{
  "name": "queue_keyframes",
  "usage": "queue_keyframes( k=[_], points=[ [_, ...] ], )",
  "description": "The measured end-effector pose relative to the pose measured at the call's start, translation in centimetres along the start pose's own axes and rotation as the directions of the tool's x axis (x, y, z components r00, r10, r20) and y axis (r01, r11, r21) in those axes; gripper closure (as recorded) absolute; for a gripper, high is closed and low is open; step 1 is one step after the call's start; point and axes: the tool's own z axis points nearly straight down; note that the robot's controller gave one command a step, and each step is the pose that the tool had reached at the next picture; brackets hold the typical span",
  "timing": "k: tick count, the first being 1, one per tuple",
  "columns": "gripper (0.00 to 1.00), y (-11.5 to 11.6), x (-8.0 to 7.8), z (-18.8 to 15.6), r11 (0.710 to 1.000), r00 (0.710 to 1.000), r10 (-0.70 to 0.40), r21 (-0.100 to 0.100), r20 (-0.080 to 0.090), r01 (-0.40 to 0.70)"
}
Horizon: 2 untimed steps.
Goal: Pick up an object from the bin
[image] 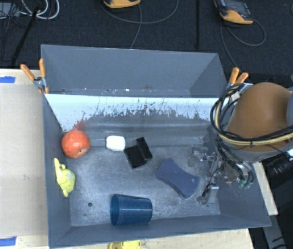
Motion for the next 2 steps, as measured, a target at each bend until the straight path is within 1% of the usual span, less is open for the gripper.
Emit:
queue_keyframes(
  k=[1,2],
  points=[
    [0.0,0.0,-0.2,-0.4,1.0,1.0,-0.003,0.001,0.008,0.003],
    [0.0,-1.2,1.0,8.1,1.0,1.0,-0.008,0.001,0.013,0.008]
  ],
)
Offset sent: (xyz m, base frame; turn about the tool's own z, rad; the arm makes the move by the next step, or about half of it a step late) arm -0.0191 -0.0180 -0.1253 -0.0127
